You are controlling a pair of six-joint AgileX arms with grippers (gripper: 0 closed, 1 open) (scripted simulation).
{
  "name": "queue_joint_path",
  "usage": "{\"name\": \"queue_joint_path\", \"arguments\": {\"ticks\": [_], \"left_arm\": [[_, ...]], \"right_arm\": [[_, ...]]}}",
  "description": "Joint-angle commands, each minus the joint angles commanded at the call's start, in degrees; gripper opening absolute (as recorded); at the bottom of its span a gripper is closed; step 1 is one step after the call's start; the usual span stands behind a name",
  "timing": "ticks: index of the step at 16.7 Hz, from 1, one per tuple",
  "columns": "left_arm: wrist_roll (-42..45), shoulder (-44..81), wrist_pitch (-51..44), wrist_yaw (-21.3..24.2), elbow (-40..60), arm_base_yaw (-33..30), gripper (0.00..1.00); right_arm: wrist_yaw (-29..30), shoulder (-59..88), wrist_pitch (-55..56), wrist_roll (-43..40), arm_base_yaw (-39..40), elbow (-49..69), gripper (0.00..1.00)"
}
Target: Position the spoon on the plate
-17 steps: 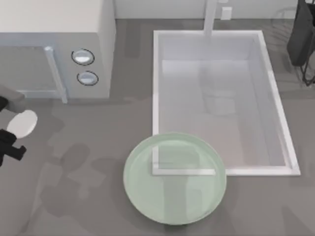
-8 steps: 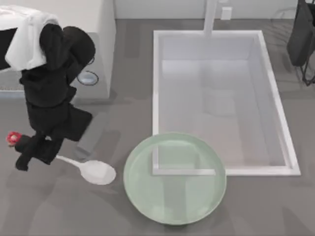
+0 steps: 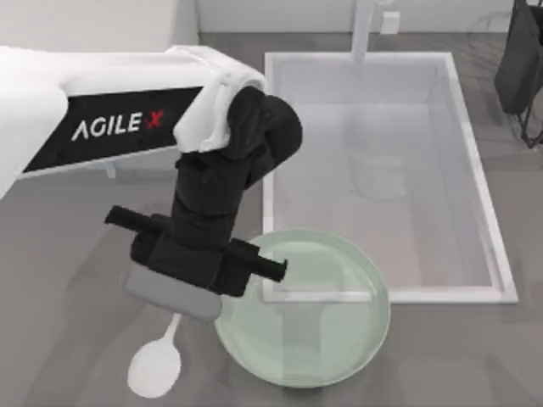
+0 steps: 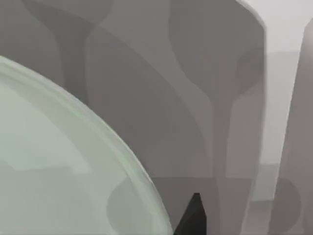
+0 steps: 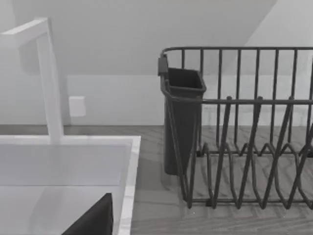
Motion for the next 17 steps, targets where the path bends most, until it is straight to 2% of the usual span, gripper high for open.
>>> {"name": "queue_joint_path", "arguments": {"ticks": [4,8,12,17], "left_arm": [[30.2,3.2,0.4,1.9,4.8,-5.0,0.0],[51.5,4.3,1.9,3.4,8.6,-7.9,0.0],[63.4,4.0,3.6,4.3,11.5,-9.3,0.0],[66.2,3.7,4.2,4.5,12.4,-9.5,0.0]], "right_arm": [[0.0,0.0,0.0,0.0,0.0,0.0,1.0],[0.0,0.0,0.0,0.0,0.0,0.0,1.0],[0.0,0.0,0.0,0.0,0.0,0.0,1.0],[0.0,0.0,0.0,0.0,0.0,0.0,1.0]]}}
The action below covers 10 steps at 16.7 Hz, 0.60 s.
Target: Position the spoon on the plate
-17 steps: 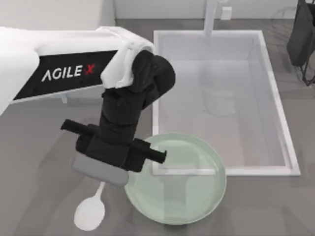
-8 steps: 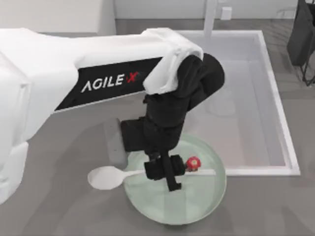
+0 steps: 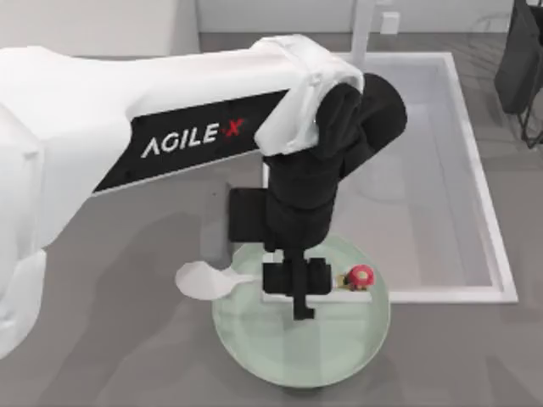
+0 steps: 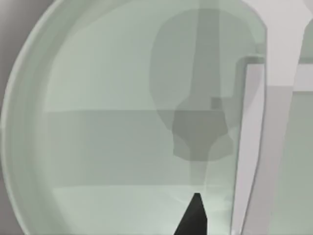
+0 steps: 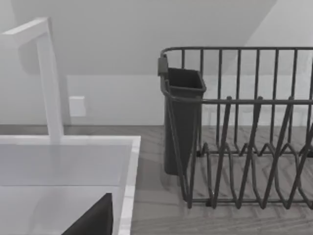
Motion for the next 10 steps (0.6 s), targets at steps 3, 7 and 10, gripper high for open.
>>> {"name": "queue_joint_path", "arguments": {"ticks": [3,7,10], "left_arm": [[0.0,0.1,-0.1,0.0,-0.2,0.3,0.0],[0.4,-0.8,-0.5,0.4,-0.7,0.0,0.0],[1.3,-2.6,-1.2,1.2,-1.8,-0.7,0.0]], "right_arm": [[0.0,0.0,0.0,0.0,0.0,0.0,1.0],[0.0,0.0,0.0,0.0,0.0,0.0,1.0],[0.0,0.0,0.0,0.0,0.0,0.0,1.0]]}}
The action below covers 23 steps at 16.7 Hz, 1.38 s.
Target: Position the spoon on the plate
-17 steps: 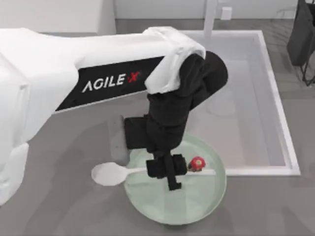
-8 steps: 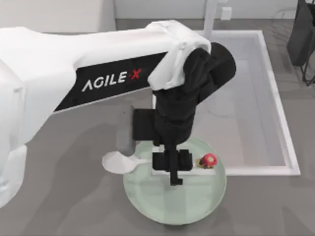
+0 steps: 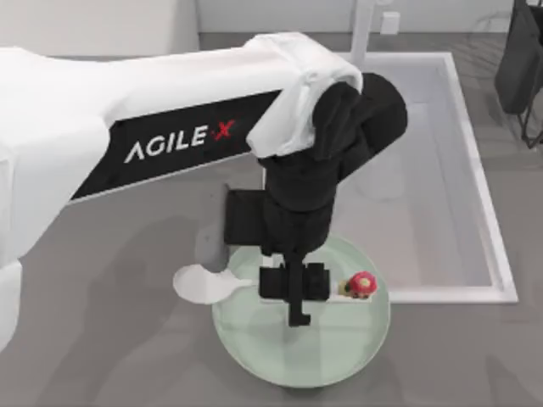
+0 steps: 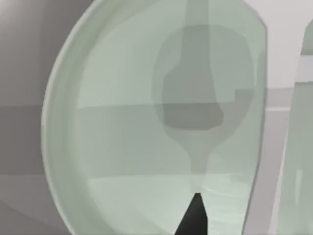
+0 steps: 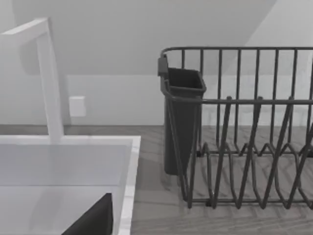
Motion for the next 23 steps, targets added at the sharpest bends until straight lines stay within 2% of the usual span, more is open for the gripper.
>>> {"name": "queue_joint_path", "arguments": {"ticks": [11,23], "left_arm": [[0.7,-4.8,0.6,1.5,-2.1,-2.9,0.0],[-1.2,3.3,9.3,-1.1,-2.9,0.2,0.0]], "right_arm": [[0.0,0.0,0.0,0.0,0.0,0.0,1.0],[0.0,0.0,0.0,0.0,0.0,0.0,1.0]]}}
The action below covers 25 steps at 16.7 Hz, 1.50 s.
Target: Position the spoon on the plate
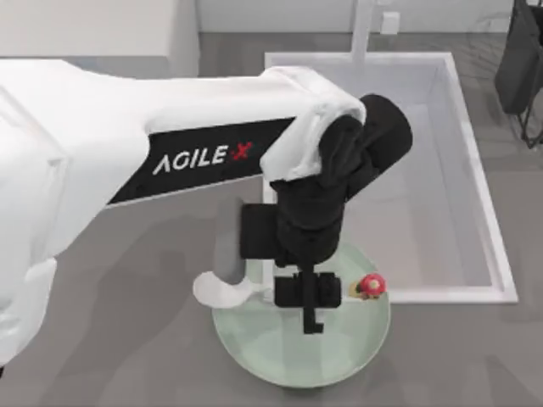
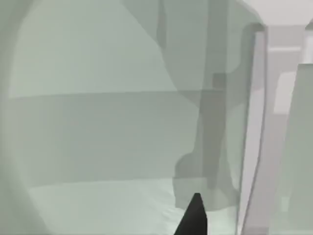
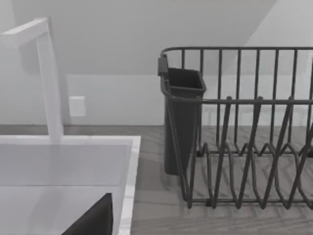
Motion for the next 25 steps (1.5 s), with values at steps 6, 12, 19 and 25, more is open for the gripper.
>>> {"name": "queue_joint_path", "arguments": {"ticks": [6,12,19,25], "left_arm": [[0.0,2.1,0.9,-0.1,-1.5,0.4,0.0],[0.0,2.1,0.9,-0.1,-1.5,0.4,0.38],[0.0,2.1,0.9,-0.1,-1.5,0.4,0.9],[0.0,2.1,0.9,-0.1,-1.5,0.4,1.0]], "right_arm": [[0.0,0.0,0.0,0.0,0.0,0.0,1.0],[0.0,0.0,0.0,0.0,0.0,0.0,1.0],[0.0,0.0,0.0,0.0,0.0,0.0,1.0],[0.0,0.0,0.0,0.0,0.0,0.0,1.0]]}}
